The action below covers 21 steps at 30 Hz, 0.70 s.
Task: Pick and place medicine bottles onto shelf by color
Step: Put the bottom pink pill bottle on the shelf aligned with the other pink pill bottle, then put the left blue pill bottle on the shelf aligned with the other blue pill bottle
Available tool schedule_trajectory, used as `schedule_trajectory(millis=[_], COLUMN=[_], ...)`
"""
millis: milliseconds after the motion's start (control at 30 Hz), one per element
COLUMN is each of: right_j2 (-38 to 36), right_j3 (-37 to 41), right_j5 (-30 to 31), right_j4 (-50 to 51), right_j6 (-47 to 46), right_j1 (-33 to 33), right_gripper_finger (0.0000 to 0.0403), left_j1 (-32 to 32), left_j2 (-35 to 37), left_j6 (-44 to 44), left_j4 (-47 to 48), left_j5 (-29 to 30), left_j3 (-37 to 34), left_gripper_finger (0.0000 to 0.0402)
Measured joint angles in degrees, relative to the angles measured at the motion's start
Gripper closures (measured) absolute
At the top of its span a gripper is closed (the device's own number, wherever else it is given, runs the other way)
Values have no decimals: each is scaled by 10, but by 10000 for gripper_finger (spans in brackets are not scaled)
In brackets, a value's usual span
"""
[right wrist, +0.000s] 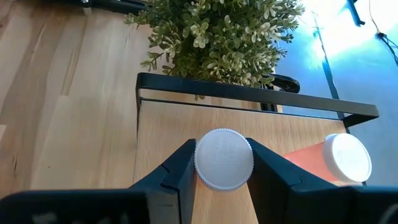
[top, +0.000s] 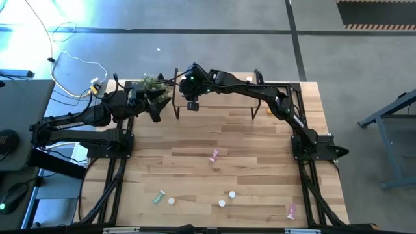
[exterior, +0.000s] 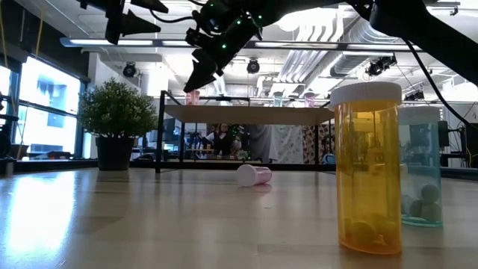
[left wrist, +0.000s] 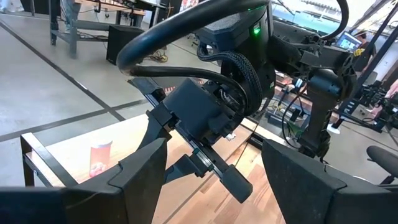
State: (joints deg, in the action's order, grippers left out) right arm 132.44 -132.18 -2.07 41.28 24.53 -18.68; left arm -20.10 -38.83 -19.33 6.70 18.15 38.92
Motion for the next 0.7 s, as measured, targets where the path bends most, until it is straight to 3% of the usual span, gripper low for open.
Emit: schedule_trajectory(millis=[267, 700], right_j2=[0, 0], right_j3=[0, 0], right_j5=[0, 23], right_j4=[0, -11], right_j6=[0, 0], right_j1=[0, -1], right_gripper_finger=[291, 219], left_j1=[0, 0], left_j2=[0, 0], left_j6=[0, 0], left_j4=[0, 0], left_j5=[0, 0], left_j3=[0, 0], left_gripper_finger=[147, 147])
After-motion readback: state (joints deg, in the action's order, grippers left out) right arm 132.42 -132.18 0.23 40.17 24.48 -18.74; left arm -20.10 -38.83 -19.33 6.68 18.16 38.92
